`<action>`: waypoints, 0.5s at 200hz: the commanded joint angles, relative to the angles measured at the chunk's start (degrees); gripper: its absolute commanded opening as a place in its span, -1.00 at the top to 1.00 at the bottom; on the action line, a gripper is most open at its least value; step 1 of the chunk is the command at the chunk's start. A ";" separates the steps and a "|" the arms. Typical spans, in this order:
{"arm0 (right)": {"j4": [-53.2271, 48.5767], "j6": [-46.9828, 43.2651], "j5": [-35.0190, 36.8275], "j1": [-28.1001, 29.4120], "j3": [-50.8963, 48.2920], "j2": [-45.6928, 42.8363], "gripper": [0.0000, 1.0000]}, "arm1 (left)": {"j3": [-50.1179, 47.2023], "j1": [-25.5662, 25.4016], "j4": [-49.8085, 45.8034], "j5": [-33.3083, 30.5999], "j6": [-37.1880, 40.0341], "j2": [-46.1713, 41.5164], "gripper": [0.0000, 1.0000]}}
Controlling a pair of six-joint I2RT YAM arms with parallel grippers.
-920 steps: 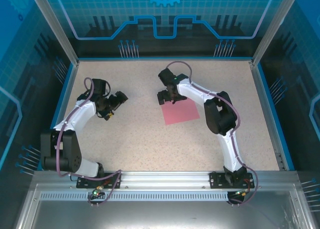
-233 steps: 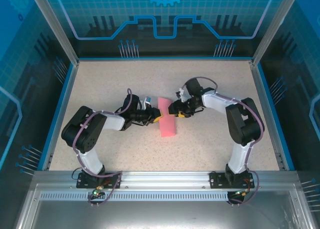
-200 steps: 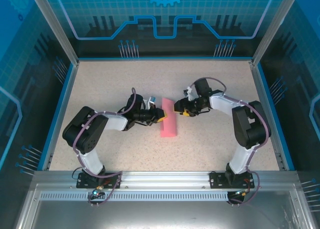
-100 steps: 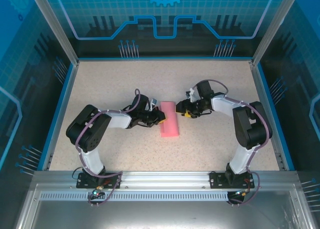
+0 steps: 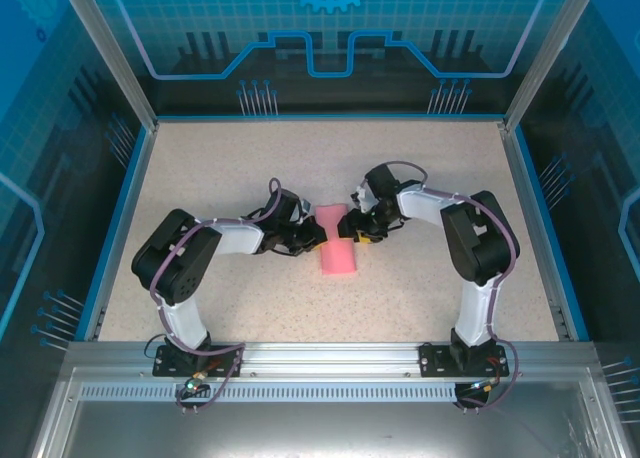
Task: Fold a paper plane with a square sheet of paper (pick it up from the middle)
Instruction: Fold the square sheet of paper in half at the center of the table.
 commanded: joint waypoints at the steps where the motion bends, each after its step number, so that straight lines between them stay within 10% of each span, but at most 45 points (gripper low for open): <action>1: -3.12 -1.20 1.89 1.40 2.01 2.40 -0.05 | 0.97 -0.39 -2.71 -2.07 1.19 -0.90 0.83; 100: -7.73 -0.65 12.50 4.31 4.46 8.70 0.19 | 2.05 3.10 -20.16 -14.74 4.46 -15.25 0.39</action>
